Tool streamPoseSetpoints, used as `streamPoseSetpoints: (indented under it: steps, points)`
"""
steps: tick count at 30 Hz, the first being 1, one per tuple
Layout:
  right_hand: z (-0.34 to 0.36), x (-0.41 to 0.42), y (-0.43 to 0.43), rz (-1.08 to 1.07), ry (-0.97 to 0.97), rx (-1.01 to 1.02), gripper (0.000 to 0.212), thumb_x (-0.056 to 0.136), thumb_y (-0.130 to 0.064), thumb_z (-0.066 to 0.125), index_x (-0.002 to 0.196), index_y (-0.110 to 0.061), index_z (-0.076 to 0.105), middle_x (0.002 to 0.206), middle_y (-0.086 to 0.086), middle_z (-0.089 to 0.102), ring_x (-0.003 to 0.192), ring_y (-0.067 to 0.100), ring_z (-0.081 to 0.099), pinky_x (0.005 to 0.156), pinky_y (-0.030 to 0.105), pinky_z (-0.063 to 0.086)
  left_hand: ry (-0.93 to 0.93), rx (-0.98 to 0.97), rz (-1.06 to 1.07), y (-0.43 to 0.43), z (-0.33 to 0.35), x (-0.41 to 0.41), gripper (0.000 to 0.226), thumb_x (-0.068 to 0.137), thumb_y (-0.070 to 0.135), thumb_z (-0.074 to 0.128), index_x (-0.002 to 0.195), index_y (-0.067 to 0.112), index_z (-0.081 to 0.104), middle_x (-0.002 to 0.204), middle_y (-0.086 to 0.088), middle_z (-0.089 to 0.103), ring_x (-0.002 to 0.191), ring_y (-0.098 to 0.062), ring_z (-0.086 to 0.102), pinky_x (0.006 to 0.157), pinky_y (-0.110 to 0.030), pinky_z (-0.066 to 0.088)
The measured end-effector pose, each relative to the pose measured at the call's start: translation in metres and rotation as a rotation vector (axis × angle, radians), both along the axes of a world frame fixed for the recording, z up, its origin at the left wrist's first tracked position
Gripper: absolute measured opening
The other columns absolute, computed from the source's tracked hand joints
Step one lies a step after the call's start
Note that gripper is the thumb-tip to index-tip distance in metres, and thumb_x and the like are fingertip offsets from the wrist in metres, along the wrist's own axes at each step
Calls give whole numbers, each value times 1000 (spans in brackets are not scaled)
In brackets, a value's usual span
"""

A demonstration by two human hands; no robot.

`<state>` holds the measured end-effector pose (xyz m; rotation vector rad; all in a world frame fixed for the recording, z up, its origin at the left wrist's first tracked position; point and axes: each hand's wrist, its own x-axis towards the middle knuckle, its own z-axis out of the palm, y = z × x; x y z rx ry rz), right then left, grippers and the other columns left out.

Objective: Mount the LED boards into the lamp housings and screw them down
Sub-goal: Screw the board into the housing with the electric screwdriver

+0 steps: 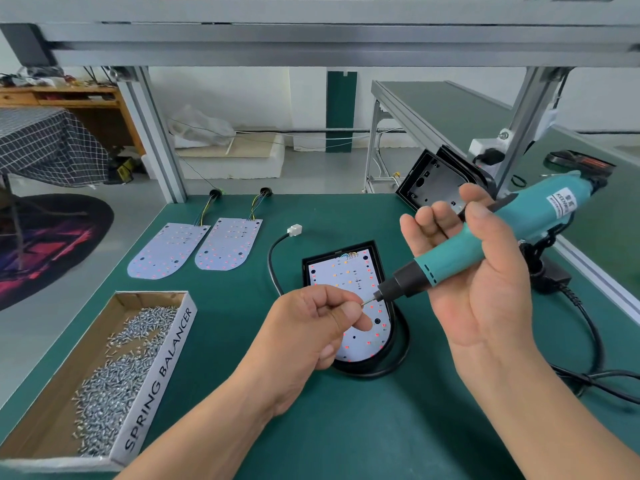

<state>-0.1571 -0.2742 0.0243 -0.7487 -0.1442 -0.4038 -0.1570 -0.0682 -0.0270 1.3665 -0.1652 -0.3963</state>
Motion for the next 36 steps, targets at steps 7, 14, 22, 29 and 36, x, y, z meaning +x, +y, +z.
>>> streamPoseSetpoints:
  steps: [7, 14, 22, 29, 36]
  points:
    - [0, 0, 6, -5, -20, -60, 13, 103, -30, 64, 92, -24, 63, 74, -6, 51, 65, 13, 52, 84, 34, 57, -54, 130, 58, 0, 1, 3, 15, 104, 6, 65, 90, 8, 72, 77, -4, 74, 46, -14, 27, 45, -21, 27]
    - [-6, 4, 7, -57, 62, 52, 19, 105, -31, 66, 89, -21, 61, 72, -6, 46, 62, 12, 47, 77, 30, 55, -93, 170, 51, -1, 2, 4, 19, 102, 8, 66, 85, 12, 74, 78, -3, 74, 44, -11, 29, 45, -19, 28]
    - [-8, 5, 6, -71, 59, 96, 21, 103, -34, 70, 91, -18, 62, 72, -5, 47, 62, 12, 48, 79, 31, 56, -72, 152, 61, 4, -2, 9, 24, 108, 24, 63, 91, 20, 80, 81, -5, 73, 48, -12, 31, 46, -21, 28]
    - [-10, 8, 7, -74, 59, 37, 21, 105, -31, 66, 87, -21, 63, 71, -5, 45, 62, 13, 46, 75, 31, 55, -240, 749, 292, 30, -5, 36, 34, 98, 54, 69, 79, 25, 73, 69, 2, 69, 48, -8, 45, 50, -25, 40]
    - [-14, 10, 6, -71, 70, -17, 18, 102, -30, 68, 91, -20, 58, 71, -5, 44, 63, 14, 45, 75, 32, 54, -316, 900, 282, 15, -14, 34, 49, 89, 56, 71, 77, 12, 53, 56, 3, 42, 55, -16, 34, 57, -34, 31]
